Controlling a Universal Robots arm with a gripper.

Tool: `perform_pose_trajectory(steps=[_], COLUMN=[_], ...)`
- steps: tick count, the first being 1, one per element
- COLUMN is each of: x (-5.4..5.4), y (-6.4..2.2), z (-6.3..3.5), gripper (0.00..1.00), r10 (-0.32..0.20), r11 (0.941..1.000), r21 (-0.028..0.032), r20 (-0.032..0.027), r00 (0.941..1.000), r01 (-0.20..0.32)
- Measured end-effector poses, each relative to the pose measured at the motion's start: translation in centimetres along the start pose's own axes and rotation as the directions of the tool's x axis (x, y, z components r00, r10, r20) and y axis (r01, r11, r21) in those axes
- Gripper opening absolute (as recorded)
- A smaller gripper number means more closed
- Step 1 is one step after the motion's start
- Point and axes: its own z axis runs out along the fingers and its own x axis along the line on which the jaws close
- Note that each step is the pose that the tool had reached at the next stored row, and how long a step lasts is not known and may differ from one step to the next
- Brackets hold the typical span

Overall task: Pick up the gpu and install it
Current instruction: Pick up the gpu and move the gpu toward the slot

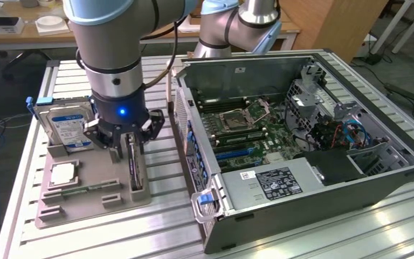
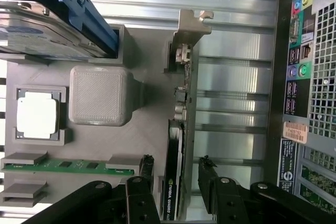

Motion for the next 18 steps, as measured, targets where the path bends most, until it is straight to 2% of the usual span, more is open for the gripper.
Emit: perform_pose_trajectory(steps=[18], x=[0.0], y=[-0.06], z=[1.50], gripper=[0.47], r10=[0.000], r11=[1.0000], r21=[0.0000], r20=[0.0000], r00=[1.0000], r01=[0.000])
